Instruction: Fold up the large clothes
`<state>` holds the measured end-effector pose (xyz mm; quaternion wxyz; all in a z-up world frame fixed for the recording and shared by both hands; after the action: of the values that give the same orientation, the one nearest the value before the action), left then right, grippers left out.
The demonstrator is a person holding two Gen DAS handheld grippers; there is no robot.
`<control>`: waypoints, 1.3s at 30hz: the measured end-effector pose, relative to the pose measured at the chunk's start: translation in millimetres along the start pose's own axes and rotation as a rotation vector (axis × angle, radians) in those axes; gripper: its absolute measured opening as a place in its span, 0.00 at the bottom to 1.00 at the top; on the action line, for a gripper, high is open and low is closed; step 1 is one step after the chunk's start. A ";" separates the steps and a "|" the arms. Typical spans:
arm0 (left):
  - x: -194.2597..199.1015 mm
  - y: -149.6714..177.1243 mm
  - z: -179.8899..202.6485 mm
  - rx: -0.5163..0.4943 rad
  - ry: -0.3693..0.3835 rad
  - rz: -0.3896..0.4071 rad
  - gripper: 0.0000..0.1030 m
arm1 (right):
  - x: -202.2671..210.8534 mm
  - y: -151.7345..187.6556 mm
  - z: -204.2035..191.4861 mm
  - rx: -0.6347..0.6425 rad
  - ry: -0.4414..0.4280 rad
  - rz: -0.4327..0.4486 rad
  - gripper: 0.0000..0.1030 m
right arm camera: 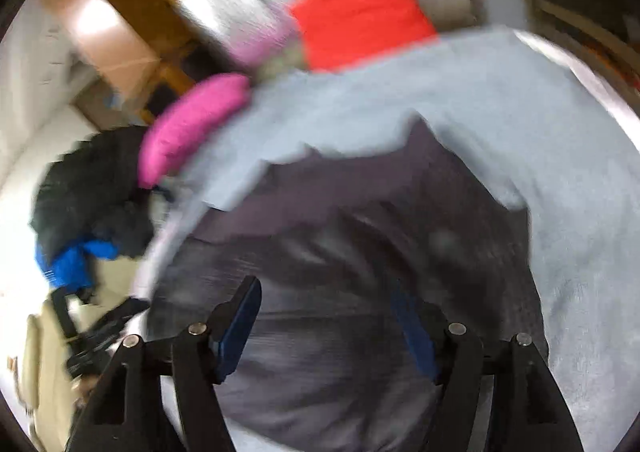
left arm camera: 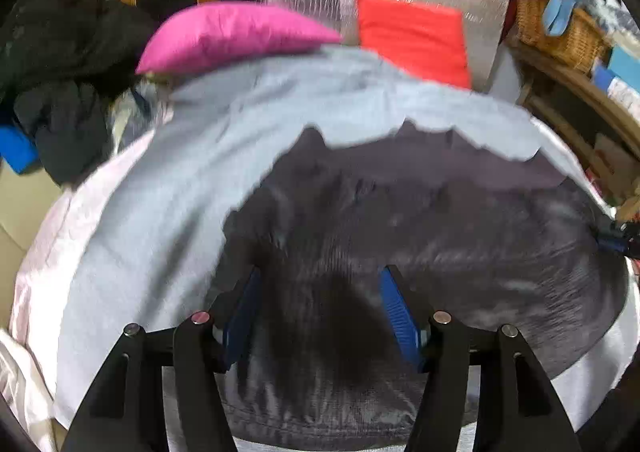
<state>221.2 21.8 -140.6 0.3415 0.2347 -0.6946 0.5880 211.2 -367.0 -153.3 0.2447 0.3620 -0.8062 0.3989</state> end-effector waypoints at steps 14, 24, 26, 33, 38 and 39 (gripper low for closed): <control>-12.8 14.7 3.1 0.020 -0.012 -0.055 0.61 | -6.1 -3.1 52.6 -0.132 0.089 0.034 0.72; 20.8 17.7 8.2 0.056 -0.019 -0.023 0.71 | 49.2 15.3 -4.9 -0.003 0.085 0.145 0.74; 34.0 17.3 12.5 0.057 -0.026 0.002 0.73 | 55.9 30.7 -21.2 0.038 0.103 0.159 0.79; 83.6 19.7 34.5 0.080 -0.045 0.067 0.89 | 59.7 96.6 -52.9 0.169 0.270 0.155 0.96; 107.5 22.8 46.6 0.048 -0.078 0.078 0.92 | 61.9 125.8 -65.8 0.191 0.313 0.189 0.96; 110.2 24.0 46.9 0.052 -0.086 0.076 0.92 | 63.6 128.3 -68.5 0.196 0.321 0.199 0.96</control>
<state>122.2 -10.9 -77.2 0.2828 0.2421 -0.7014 0.6078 79.2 -281.7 -131.1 0.2928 0.2343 -0.7462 0.5500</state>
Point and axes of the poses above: each gripper's, at about its wrist camera, not at the fingertips, and x roughly against the way its jaws point, z to its right, y to its underside, the point moved 9 cm from there along -x, roughly the way its jaws point, and after that the axes turned 8 degrees about -x, right-handed, at the moved point
